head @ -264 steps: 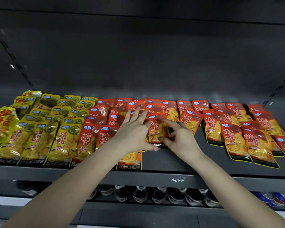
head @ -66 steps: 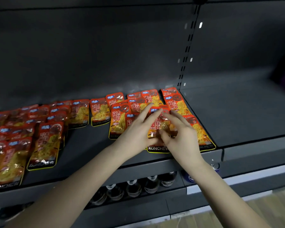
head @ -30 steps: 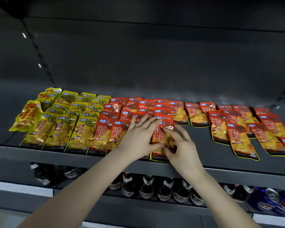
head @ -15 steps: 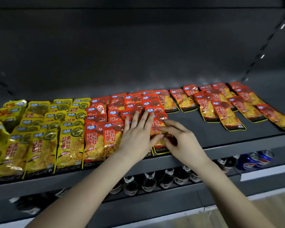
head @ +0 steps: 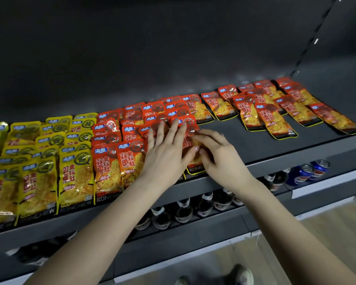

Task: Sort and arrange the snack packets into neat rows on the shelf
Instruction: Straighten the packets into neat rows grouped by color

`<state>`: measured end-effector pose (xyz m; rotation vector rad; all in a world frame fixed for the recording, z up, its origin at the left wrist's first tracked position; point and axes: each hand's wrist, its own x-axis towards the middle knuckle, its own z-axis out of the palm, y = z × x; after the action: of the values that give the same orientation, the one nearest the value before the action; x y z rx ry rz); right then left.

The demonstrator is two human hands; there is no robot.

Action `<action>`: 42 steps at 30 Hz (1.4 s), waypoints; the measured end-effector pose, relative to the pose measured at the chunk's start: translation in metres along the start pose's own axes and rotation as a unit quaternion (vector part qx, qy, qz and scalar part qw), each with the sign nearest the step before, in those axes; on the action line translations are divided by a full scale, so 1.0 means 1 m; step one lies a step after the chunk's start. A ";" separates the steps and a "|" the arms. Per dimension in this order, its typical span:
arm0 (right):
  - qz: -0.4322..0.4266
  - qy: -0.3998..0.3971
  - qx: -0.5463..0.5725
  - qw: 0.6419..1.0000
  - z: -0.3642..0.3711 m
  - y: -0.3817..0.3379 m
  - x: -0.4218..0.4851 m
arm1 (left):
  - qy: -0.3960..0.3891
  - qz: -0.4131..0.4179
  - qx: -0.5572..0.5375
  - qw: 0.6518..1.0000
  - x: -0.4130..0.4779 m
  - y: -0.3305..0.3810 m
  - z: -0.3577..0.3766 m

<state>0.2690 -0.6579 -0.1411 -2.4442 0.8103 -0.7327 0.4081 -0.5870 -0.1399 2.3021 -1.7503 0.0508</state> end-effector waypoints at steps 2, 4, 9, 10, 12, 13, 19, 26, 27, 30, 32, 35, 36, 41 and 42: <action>0.004 0.004 0.031 0.999 -0.004 0.000 0.001 | 0.013 0.009 0.005 1.000 0.001 0.005 -0.003; 0.013 0.009 0.059 0.998 -0.009 0.001 0.003 | 0.026 0.015 0.004 1.000 0.005 0.012 -0.007; 0.027 0.033 0.067 0.997 -0.031 0.020 0.010 | 0.054 0.030 -0.007 0.998 0.029 0.040 -0.016; 0.028 0.038 0.062 0.997 -0.038 0.027 0.012 | 0.055 0.034 -0.008 0.998 0.035 0.047 -0.017; 0.032 0.043 0.053 0.997 -0.055 0.044 0.016 | 0.058 0.042 -0.007 0.997 0.047 0.063 -0.015; 0.036 0.046 0.049 0.997 -0.064 0.053 0.018 | 0.056 0.046 -0.006 0.997 0.054 0.071 -0.013; 0.065 0.045 0.007 0.997 -0.116 0.112 0.026 | 0.015 0.069 -0.011 0.997 0.101 0.127 0.002; 0.116 -0.043 -0.019 0.992 -0.142 0.175 0.037 | -0.063 0.088 -0.007 0.994 0.139 0.169 0.032; 0.114 -0.045 -0.011 0.992 -0.143 0.180 0.038 | -0.072 0.082 -0.003 0.994 0.141 0.173 0.036; 0.113 -0.034 0.023 0.993 -0.146 0.189 0.041 | -0.066 0.061 -0.016 0.996 0.142 0.179 0.043; 0.114 -0.032 0.040 0.992 -0.146 0.194 0.042 | -0.062 0.048 -0.035 0.996 0.142 0.181 0.044; 0.099 -0.034 0.047 0.993 -0.148 0.197 0.044 | -0.069 0.041 -0.060 0.995 0.142 0.183 0.043; 0.094 -0.036 0.050 0.994 -0.148 0.197 0.045 | -0.068 0.037 -0.071 0.994 0.142 0.185 0.042; 0.083 -0.041 0.094 0.991 -0.149 0.200 0.047 | -0.057 0.010 -0.121 0.991 0.142 0.189 0.036; 0.078 -0.039 0.100 0.991 -0.150 0.200 0.047 | -0.050 0.008 -0.129 0.990 0.141 0.189 0.036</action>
<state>0.1290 -0.8701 -0.1254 -2.1893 0.8446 -0.6230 0.2626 -0.7750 -0.1169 2.1368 -1.7088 -0.2752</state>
